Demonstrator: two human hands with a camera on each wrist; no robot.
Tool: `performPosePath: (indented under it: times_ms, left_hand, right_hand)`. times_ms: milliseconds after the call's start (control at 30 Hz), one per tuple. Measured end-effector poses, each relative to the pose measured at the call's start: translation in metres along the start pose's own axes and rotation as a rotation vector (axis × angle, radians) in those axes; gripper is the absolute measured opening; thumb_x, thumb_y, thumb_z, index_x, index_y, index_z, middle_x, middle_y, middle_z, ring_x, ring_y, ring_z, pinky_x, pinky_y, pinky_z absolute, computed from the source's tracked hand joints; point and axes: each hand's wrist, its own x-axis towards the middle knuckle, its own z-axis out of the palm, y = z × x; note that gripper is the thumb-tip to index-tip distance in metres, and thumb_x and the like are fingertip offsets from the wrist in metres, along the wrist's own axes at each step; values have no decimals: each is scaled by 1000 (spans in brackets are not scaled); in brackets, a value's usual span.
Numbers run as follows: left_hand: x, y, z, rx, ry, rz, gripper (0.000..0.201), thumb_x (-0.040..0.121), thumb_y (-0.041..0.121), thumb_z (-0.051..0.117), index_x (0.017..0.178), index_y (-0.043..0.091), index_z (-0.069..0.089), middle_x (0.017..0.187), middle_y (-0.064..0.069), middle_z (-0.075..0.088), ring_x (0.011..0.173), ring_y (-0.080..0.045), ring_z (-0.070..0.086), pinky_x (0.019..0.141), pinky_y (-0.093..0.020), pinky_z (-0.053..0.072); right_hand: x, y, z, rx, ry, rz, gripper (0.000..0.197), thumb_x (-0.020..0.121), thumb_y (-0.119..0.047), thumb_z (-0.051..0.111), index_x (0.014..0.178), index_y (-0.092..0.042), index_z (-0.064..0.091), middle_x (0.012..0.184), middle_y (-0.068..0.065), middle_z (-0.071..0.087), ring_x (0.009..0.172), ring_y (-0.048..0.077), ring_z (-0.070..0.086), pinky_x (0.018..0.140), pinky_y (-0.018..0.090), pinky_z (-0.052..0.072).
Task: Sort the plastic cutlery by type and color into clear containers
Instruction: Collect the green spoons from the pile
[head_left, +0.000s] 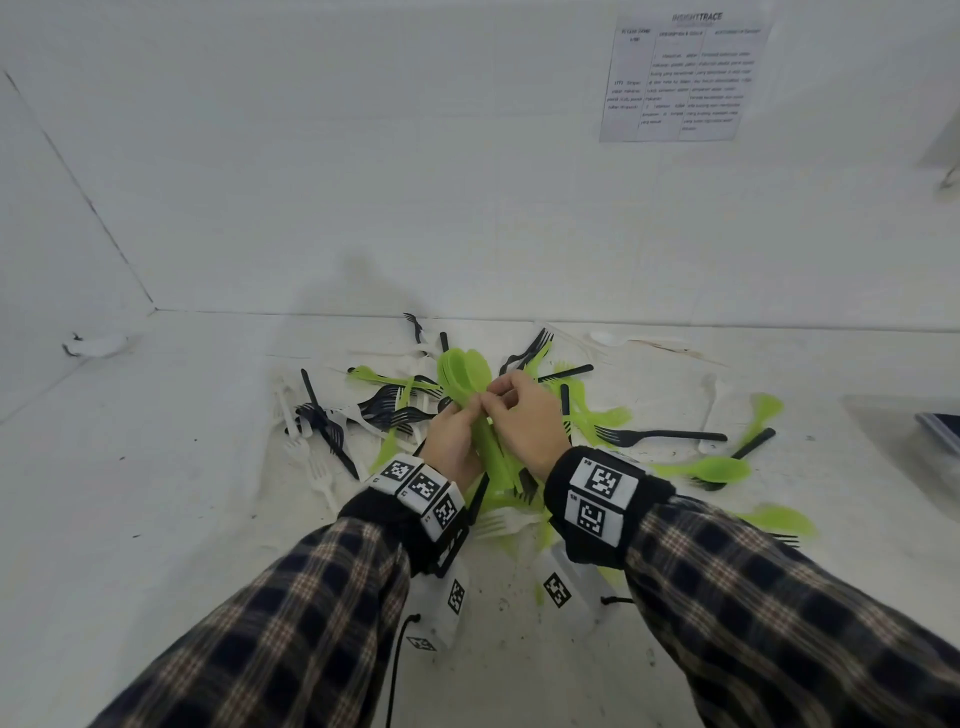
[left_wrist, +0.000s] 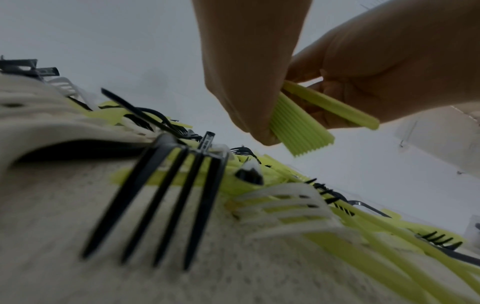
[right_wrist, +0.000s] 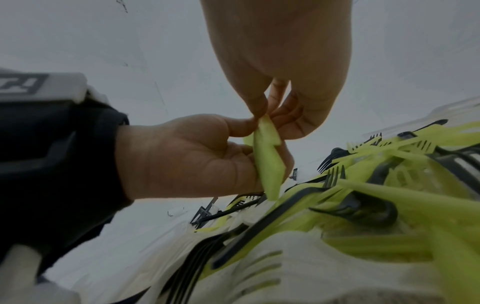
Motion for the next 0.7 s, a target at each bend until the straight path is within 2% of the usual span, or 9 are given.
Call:
performPosePath:
  times_ms: [133, 267, 367, 400, 467, 500, 567, 633, 700]
  left_hand:
    - [1, 5, 2, -15, 53, -28, 33, 104, 17, 30, 129, 4, 47, 115, -12, 60, 96, -22, 58, 75, -38, 49]
    - [4, 7, 1, 2, 30, -100, 32, 101, 19, 36, 125, 4, 53, 90, -5, 64, 77, -15, 60, 54, -28, 52]
    - [7, 6, 0, 11, 14, -130, 29, 100, 25, 38, 102, 7, 61, 78, -4, 68, 74, -16, 60, 60, -30, 50]
    - [8, 6, 0, 14, 31, -135, 31, 100, 28, 38, 103, 7, 61, 85, -7, 69, 78, -17, 61, 62, -30, 50]
    - [11, 5, -1, 10, 83, -109, 35, 100, 30, 41, 119, 5, 57, 106, -14, 65, 85, -21, 63, 60, -30, 53]
    - [13, 5, -1, 8, 118, -79, 36, 100, 28, 43, 123, 3, 54, 106, -14, 63, 81, -23, 62, 57, -30, 52]
    - [14, 7, -2, 20, 210, -36, 28, 98, 26, 47, 111, 2, 52, 85, -9, 57, 65, -23, 55, 55, -31, 45]
    - [18, 10, -6, 8, 252, -32, 19, 96, 26, 50, 95, 7, 51, 73, -4, 48, 54, -20, 47, 53, -29, 40]
    - [22, 12, -11, -13, 266, -39, 21, 95, 27, 51, 82, 11, 49, 69, -2, 46, 47, -18, 47, 51, -27, 38]
  right_hand:
    - [3, 4, 1, -7, -25, -44, 12, 88, -16, 61, 96, -8, 63, 66, -8, 49, 58, 2, 45, 54, 14, 37]
    - [7, 6, 4, -56, -12, -49, 14, 89, -15, 59, 99, -7, 65, 65, -8, 49, 63, 9, 48, 57, 18, 37]
    - [10, 6, 8, -73, -44, -52, 19, 91, -12, 54, 103, -9, 67, 75, 0, 58, 72, 13, 50, 66, 20, 37]
    - [11, 6, 11, -73, -70, -58, 22, 91, -9, 50, 104, -9, 67, 79, 2, 59, 72, 13, 50, 64, 19, 37]
    - [13, 7, 15, -27, -96, -24, 26, 90, -5, 45, 105, -8, 66, 80, 2, 59, 68, 14, 49, 59, 19, 38]
    - [15, 8, 15, -6, -93, 6, 27, 90, -5, 43, 107, -7, 64, 86, 5, 61, 70, 16, 52, 63, 21, 43]
    - [22, 15, 12, -96, -101, 47, 34, 91, -3, 40, 120, -4, 58, 115, 13, 60, 97, 24, 58, 87, 32, 48]
    - [28, 24, 7, -378, -274, 81, 45, 89, -2, 40, 133, -4, 47, 136, 15, 47, 127, 28, 43, 108, 35, 34]
    - [27, 29, 3, -629, -439, 100, 48, 87, -4, 40, 134, -11, 48, 137, 12, 45, 131, 30, 37, 108, 40, 33]
